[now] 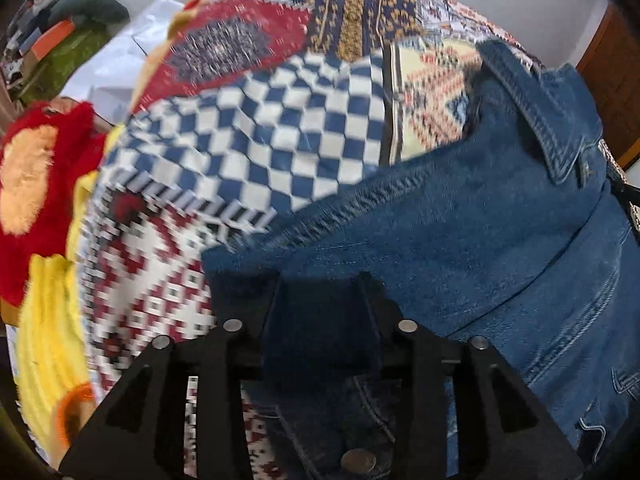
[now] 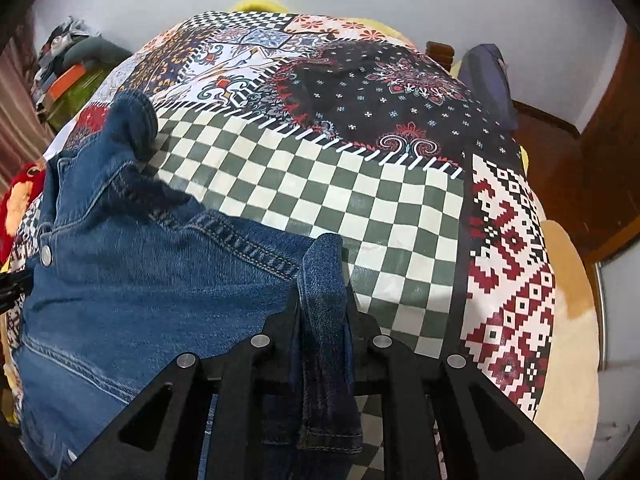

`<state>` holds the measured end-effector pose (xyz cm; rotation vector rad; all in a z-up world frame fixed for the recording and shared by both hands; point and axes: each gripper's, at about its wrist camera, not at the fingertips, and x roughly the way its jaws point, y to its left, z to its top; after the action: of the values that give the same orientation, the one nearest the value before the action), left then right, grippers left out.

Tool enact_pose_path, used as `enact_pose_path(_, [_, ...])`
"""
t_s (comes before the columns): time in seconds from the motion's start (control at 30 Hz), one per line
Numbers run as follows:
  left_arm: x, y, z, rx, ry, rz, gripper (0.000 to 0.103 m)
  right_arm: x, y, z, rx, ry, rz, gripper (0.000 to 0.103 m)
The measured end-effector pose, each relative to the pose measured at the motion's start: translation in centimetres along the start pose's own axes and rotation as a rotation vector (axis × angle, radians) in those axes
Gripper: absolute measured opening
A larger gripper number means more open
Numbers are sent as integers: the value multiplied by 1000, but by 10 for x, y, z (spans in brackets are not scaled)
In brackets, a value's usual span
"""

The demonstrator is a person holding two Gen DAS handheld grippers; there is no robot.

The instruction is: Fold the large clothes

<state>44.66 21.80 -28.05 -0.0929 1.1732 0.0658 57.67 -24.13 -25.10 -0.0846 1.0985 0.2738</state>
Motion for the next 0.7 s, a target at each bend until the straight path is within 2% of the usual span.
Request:
enact_pose_path(0.13, [8,-3,-4,-3,-4,15,38,-3,-2,-2,-21,45,-9,17])
enact_pose_path(0.17, [9,-5,-5,7,-3,25,38,-6,-4,-3,-19,57,-15,20])
enact_pose_path(0.23, [8,-7,-5,16,3,42,39,-13,-7,-6,-9,72,-43,36])
enact_pose_path(0.3, [7,-9,-6,13,16,53,42,-25,-11,-12,-8,67,-119,71])
enact_pose_path(0.37, [3,-10,-8,12,30,72,45,-39,-15,-20,-6,49,-131,73])
enact_pose_path(0.47, [-12,-13,-13,19,30,82,46,-65,-25,-31,52,63,-87,73])
enact_pose_path(0.53, [-29,-15,-17,14,17,85,51,-88,-29,-38,84,47,-35,73])
enact_pose_path(0.7, [-86,-20,-30,5,-76,79,76,-158,-29,-58,117,-30,69,73])
